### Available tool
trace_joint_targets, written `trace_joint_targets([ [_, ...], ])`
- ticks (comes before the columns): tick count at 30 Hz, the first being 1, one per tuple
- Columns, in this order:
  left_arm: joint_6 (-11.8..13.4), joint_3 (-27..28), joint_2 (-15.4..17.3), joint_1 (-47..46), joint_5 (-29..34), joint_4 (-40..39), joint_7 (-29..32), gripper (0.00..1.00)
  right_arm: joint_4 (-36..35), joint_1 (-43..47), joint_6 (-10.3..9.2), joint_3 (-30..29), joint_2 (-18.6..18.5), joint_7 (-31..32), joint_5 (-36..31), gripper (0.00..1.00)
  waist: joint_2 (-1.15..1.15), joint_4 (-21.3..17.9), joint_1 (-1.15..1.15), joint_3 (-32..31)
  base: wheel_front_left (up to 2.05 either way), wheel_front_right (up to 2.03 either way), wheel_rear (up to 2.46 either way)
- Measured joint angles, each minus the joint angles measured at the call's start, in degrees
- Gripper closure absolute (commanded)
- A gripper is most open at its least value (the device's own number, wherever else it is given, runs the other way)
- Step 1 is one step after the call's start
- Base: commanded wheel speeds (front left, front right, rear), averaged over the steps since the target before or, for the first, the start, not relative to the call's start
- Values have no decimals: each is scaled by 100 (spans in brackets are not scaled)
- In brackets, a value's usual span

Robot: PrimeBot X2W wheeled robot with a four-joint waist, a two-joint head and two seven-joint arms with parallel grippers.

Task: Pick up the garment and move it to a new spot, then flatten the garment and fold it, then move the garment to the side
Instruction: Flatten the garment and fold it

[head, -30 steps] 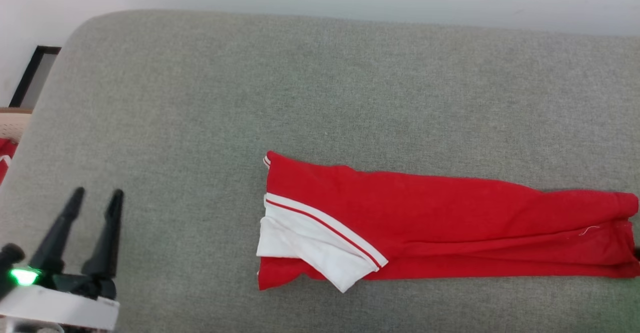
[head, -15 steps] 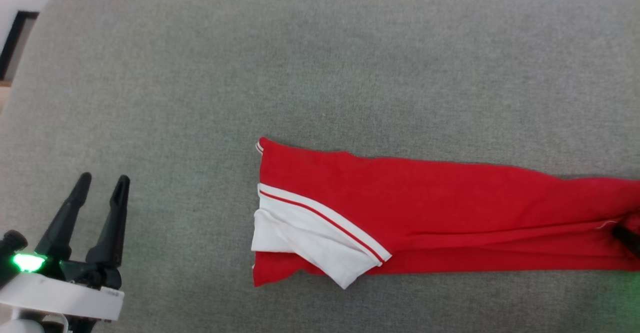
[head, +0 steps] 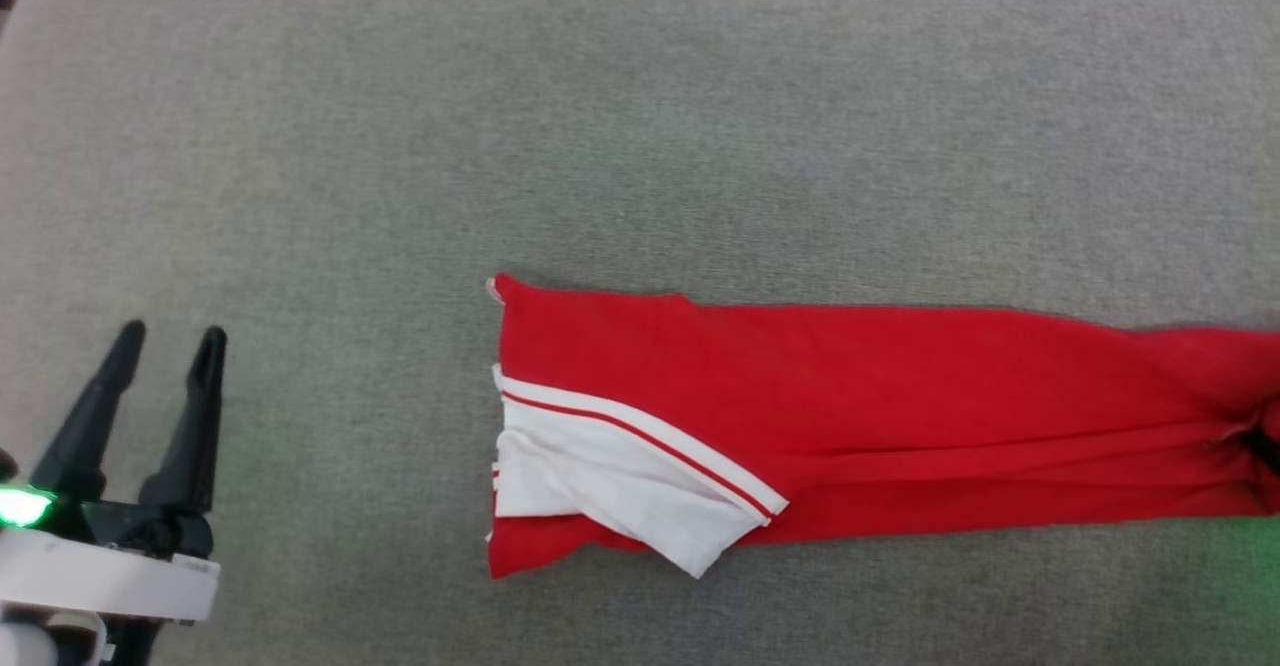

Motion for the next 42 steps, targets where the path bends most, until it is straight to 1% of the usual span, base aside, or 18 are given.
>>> trace_joint_targets([
  [4, 0, 83, 67, 20, 79, -119, 0, 0, -147, -77, 0, -20, 31, -201, 158, 100, 0, -140, 0, 44, 0, 0, 0],
  [8, 0, 214, 133, 84, 112, -212, 0, 0, -383, -152, 0, -196, 30, -477, 199, 100, 0, -300, 0, 111, 0, 0, 0],
  [10, 0, 277, 177, 103, 111, -253, 0, 0, -486, -224, 0, -388, 27, -605, 344, 100, 0, -378, 0, 161, 0, 0, 0],
  [13, 0, 353, 269, 112, 89, -324, 0, 0, -688, -238, 0, -771, 26, -713, 337, 100, 0, -469, 0, 273, 0, 0, 0],
  [17, 0, 359, 341, 110, 80, -450, 1, 0, -1158, -221, 0, -1430, 22, -691, 181, 100, 0, -573, 0, 418, 0, 0, 0],
  [19, 0, 376, 353, 113, 76, -482, 0, 0, -1401, -108, -1, -1669, 15, -619, 98, 100, 0, -624, 0, 464, 0, 0, 0],
  [22, 0, 410, 363, 140, 75, -493, 0, 0, -1594, 18, -1, -1708, 23, -460, 119, 100, 0, -705, 0, 491, 0, 0, 0],
  [24, 0, 424, 355, 195, 71, -481, 0, 0, -1646, 19, -1, -1649, 18, -403, 303, 100, 0, -757, 0, 477, 0, 0, 0],
  [26, 0, 419, 313, 216, 60, -479, 0, 0, -1662, 97, -1, -1478, 13, -300, 447, 100, 0, -792, 0, 429, 0, 0, 0],
  [29, 0, 394, 245, 238, 42, -464, 0, 0, -1781, 271, -1, -1047, 15, -167, 578, 100, 0, -829, 0, 329, 0, 0, 0],
  [35, 0, 361, 127, 293, 33, -387, 0, 0, -2304, 545, -1, 280, 13, -79, 906, 100, 0, -889, 0, 137, 0, 0, 0],
  [38, 0, 367, 92, 350, 38, -372, 0, 0, -2419, 609, -1, 1010, 14, -87, 1037, 100, 0, -897, 0, 60, 0, 0, 0],
  [42, 0, 372, 29, 362, 40, -349, 0, 0, -2469, 686, -1, 2074, 16, -69, 991, 100, 0, -875, 0, -27, 0, 0, 0],
])
